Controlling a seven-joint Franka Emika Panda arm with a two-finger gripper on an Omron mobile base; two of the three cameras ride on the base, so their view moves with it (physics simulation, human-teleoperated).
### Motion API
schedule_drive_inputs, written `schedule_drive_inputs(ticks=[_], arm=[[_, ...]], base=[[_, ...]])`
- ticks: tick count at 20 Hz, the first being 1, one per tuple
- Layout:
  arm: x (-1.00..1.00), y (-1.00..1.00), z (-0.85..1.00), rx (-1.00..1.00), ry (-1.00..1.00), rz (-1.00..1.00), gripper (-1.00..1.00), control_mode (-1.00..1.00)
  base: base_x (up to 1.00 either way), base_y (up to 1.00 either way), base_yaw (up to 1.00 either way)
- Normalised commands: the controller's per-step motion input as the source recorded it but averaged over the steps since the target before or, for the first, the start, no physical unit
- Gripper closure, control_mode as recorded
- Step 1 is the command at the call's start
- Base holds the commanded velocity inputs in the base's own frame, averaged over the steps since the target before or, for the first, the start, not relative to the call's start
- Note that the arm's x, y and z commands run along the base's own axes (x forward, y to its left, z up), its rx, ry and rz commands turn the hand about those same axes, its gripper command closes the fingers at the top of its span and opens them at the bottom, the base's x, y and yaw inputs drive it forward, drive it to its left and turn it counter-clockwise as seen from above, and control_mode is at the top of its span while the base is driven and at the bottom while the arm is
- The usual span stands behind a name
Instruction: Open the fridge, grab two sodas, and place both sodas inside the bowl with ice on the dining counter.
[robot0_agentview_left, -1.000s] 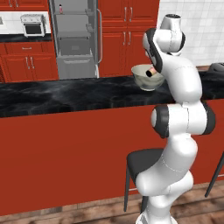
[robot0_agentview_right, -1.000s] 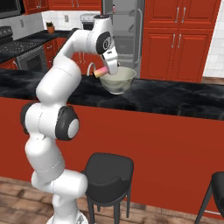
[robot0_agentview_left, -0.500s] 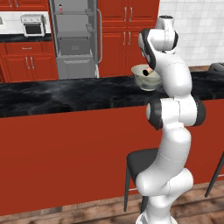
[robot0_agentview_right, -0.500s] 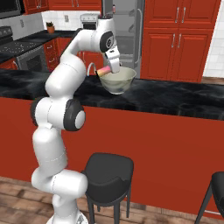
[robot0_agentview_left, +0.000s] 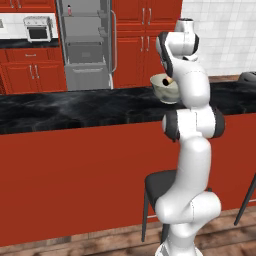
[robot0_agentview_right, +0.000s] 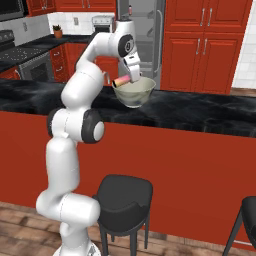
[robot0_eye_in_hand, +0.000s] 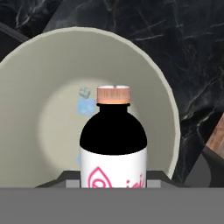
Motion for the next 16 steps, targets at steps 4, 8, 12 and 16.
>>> schedule_drive_inputs(ticks=[4,8,12,16], arm=[[0.12,-0.11,-0.14,0.00,0.08,0.00,1.00,-1.00],[0.07,-0.09,-0.19,0.00,0.06,0.00,1.00,-1.00],[0.00,-0.04,-0.24,0.00,0.03,0.00,1.00,-1.00],[0.00,0.00,-0.29,0.00,0.02,0.00,1.00,-1.00]], base=[[0.00,0.00,0.00],[0.00,0.00,0.00],[0.00,0.00,0.00],[0.00,0.00,0.00]])
